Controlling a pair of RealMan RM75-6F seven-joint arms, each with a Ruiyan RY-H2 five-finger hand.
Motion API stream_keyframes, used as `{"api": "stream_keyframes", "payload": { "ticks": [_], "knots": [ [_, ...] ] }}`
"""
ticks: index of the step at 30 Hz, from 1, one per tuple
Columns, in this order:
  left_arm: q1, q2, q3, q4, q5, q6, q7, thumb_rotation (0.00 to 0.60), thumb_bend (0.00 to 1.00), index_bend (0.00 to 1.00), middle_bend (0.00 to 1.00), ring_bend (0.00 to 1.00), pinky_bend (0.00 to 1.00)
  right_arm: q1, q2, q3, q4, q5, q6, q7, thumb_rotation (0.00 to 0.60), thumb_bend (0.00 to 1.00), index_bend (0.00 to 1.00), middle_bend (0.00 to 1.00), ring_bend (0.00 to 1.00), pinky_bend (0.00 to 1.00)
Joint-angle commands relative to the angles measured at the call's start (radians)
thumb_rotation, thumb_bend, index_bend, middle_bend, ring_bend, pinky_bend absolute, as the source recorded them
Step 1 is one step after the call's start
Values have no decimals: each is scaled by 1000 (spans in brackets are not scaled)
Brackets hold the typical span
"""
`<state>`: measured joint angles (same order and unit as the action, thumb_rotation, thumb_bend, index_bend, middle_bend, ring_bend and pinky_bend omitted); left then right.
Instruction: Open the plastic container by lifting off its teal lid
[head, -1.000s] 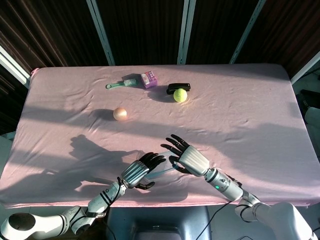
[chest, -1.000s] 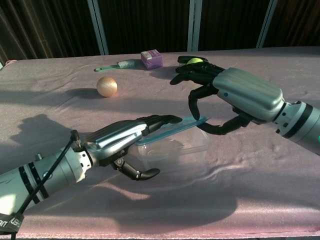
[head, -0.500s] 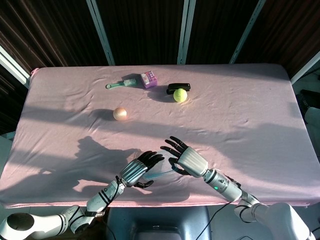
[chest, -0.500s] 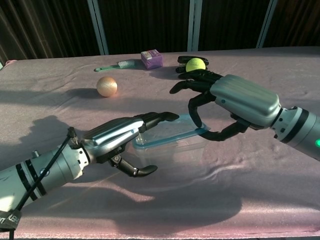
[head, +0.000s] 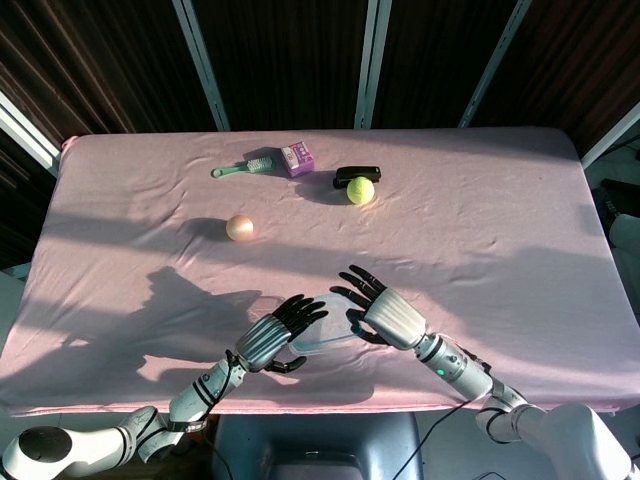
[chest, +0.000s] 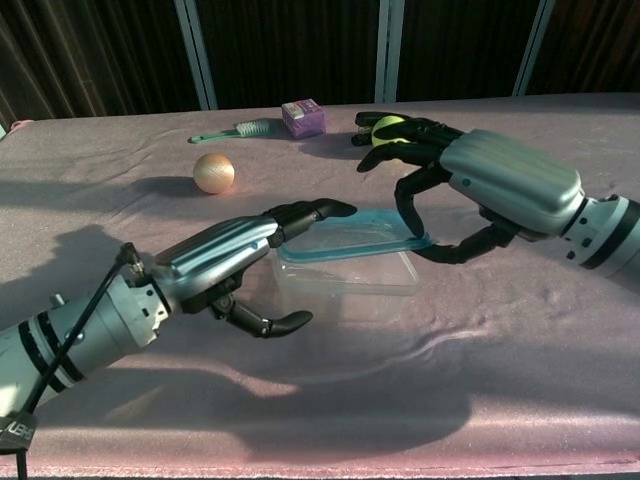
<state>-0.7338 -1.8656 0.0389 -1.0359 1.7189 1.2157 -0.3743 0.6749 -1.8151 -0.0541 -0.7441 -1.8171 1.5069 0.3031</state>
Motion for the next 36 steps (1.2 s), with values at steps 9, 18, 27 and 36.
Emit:
{"api": "stream_keyframes", "payload": {
  "ticks": [9, 18, 27, 36],
  "knots": [
    [3, 23, 2, 33, -5, 14, -54, 600, 343, 0, 0, 0, 0, -7, 51, 8, -28, 11, 10, -21, 600, 701, 785, 302, 105, 105],
    [27, 79, 21, 24, 3, 53, -63, 600, 343, 0, 0, 0, 0, -43, 111, -3, 21, 44, -34, -61, 600, 702, 785, 301, 105, 105],
    [54, 74, 46, 55, -8, 35, -73, 600, 345, 0, 0, 0, 0, -77, 89, -19, 131, 86, -131, -67, 600, 702, 748, 301, 105, 105],
    [85, 91, 50, 67, -16, 58, -72, 600, 341, 0, 0, 0, 0, -94, 102, -23, 66, 137, -267, -89, 600, 361, 97, 114, 6, 4]
  ]
}}
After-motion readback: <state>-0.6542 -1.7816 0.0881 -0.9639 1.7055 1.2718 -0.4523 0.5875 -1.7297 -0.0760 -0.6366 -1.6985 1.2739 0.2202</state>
